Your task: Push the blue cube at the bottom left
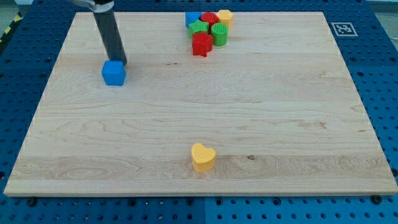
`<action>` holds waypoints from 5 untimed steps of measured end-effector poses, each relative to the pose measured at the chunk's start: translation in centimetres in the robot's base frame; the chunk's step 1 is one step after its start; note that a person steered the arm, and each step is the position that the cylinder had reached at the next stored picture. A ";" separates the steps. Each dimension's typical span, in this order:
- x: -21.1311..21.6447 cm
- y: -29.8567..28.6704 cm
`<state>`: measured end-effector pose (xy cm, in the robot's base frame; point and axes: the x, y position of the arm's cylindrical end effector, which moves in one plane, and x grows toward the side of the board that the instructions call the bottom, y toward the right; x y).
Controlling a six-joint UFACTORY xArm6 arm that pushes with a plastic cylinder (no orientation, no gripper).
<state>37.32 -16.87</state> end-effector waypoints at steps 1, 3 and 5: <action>3.2 0.0; 7.1 0.0; 10.1 0.0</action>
<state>47.40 -16.87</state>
